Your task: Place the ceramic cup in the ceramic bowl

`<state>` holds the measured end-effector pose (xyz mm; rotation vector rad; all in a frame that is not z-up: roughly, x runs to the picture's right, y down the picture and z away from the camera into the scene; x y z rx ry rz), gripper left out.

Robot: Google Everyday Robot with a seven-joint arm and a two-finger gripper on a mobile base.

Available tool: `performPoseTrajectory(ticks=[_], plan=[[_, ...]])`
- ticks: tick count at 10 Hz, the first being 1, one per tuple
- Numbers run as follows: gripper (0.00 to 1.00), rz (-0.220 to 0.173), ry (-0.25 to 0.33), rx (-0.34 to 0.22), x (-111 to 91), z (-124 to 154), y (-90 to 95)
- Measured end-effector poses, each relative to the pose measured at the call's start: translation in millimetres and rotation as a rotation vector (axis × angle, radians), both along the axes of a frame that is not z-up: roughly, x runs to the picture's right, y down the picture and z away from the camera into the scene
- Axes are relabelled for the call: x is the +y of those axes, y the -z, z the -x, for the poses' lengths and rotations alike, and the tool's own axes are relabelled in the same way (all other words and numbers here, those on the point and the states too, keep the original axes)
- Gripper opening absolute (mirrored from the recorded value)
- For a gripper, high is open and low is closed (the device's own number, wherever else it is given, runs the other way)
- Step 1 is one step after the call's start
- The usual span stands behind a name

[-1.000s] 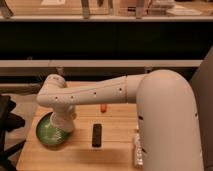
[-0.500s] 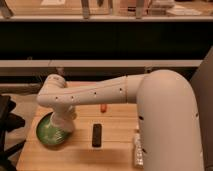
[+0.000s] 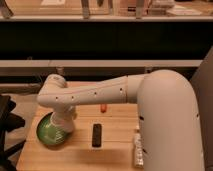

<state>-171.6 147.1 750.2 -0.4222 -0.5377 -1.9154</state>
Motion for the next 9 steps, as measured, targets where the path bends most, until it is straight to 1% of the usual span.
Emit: performPoseTrajectory(ticks=[5,9], plan=[[0.31,-0.001,0.0,0.0,-2.4,-3.1,-0.4],[0.44,-0.002,0.0,-0.001,-4.9,-5.9,-0.8]])
